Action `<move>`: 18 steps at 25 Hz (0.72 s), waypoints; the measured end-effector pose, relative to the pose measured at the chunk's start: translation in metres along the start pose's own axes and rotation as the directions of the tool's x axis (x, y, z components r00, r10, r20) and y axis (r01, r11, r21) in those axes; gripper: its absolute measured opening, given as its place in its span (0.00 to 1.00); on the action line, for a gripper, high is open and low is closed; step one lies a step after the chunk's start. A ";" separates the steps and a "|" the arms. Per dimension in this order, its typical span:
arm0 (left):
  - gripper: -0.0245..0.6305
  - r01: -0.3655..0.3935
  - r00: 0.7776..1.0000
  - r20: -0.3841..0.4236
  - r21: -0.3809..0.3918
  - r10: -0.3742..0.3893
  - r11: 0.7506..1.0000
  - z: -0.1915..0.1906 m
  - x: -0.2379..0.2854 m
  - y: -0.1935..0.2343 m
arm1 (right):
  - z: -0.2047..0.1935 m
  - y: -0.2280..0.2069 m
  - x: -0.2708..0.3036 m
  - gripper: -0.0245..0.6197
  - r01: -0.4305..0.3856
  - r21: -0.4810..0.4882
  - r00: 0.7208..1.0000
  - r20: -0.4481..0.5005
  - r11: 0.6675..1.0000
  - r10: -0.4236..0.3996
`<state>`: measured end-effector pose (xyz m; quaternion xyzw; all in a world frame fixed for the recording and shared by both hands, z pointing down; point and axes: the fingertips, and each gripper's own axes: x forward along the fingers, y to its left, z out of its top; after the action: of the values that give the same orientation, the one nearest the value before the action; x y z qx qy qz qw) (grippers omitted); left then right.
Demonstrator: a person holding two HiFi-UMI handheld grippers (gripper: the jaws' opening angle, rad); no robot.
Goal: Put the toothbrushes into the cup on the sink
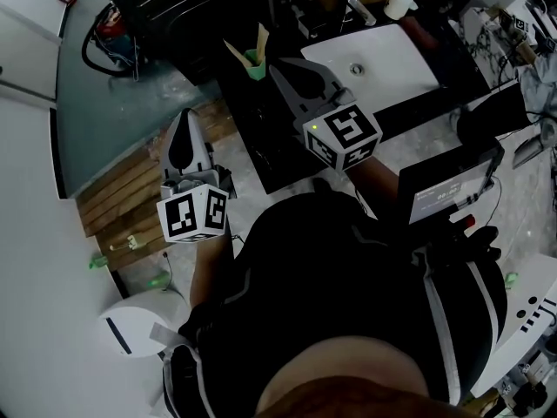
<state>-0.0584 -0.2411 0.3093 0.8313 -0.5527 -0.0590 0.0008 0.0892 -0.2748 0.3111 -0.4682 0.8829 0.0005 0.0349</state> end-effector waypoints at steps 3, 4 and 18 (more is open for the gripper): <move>0.04 0.005 1.000 0.006 -0.006 -0.005 1.000 0.004 -0.012 0.003 | 0.002 0.013 -0.003 0.08 0.001 -0.004 1.000 -0.001 1.000 -0.001; 0.04 0.007 1.000 0.007 -0.007 -0.007 1.000 0.004 -0.015 0.003 | 0.003 0.017 -0.004 0.07 0.001 -0.006 1.000 0.001 1.000 -0.001; 0.04 0.026 1.000 -0.013 -0.019 -0.026 0.999 0.000 -0.008 -0.002 | 0.004 0.014 -0.003 0.07 0.013 0.003 1.000 0.012 1.000 -0.013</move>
<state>-0.0602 -0.2328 0.3098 0.8388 -0.5412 -0.0585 0.0116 0.0793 -0.2644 0.3070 -0.4738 0.8797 0.0018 0.0411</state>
